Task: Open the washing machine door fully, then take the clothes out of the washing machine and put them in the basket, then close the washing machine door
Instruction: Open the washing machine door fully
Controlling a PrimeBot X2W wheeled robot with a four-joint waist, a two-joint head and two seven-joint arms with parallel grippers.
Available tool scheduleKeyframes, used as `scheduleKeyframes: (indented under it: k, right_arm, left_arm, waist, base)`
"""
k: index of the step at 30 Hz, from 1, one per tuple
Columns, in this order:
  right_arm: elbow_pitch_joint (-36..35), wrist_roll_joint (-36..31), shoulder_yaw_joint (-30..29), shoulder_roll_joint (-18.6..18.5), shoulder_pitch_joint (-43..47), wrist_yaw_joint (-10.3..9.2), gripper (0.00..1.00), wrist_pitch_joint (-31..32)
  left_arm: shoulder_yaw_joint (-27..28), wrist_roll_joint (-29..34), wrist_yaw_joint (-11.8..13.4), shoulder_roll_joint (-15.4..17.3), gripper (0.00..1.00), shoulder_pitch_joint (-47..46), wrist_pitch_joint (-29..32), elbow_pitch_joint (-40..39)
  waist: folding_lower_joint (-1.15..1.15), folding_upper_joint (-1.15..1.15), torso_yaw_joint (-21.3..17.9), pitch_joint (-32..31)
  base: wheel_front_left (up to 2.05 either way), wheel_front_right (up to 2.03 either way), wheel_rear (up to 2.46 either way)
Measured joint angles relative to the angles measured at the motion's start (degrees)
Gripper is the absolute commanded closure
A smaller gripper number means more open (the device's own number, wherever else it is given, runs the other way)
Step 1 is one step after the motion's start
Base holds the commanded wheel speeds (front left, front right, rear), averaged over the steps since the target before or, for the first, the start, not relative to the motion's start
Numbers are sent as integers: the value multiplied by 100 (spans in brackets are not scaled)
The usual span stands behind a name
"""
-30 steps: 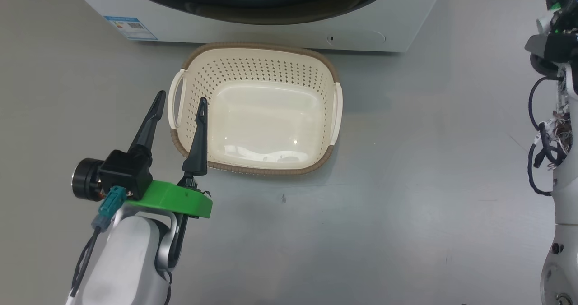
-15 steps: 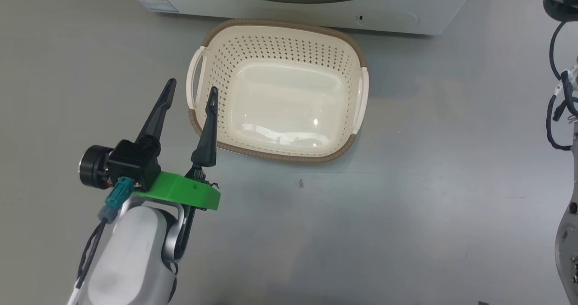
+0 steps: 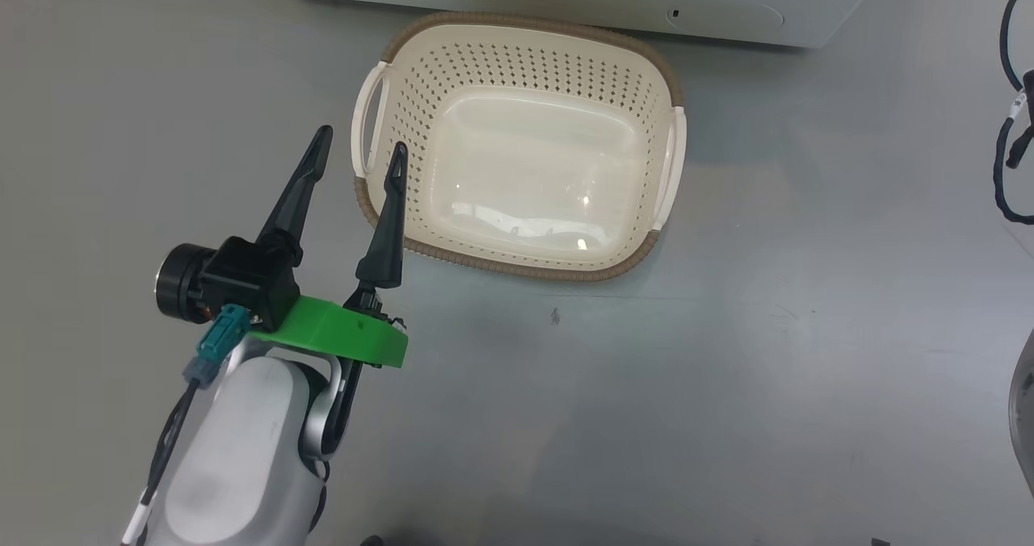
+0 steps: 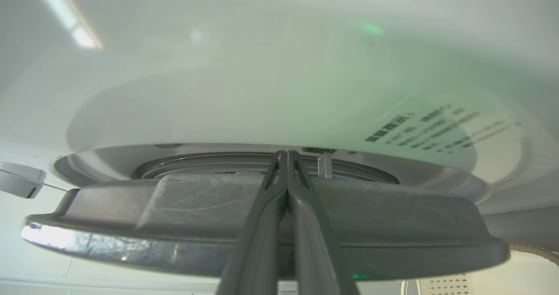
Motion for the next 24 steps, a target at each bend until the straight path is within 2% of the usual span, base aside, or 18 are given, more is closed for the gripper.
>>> scheduleKeyframes:
  k: [24]
  right_arm:
    - [658, 478, 65, -152, -175, 59, 100, 931]
  left_arm:
    - [-113, -65, 69, -8, 0, -72, 0, 134]
  waist:
    - [0, 0, -62, -115]
  base:
    - [0, 0, 0]
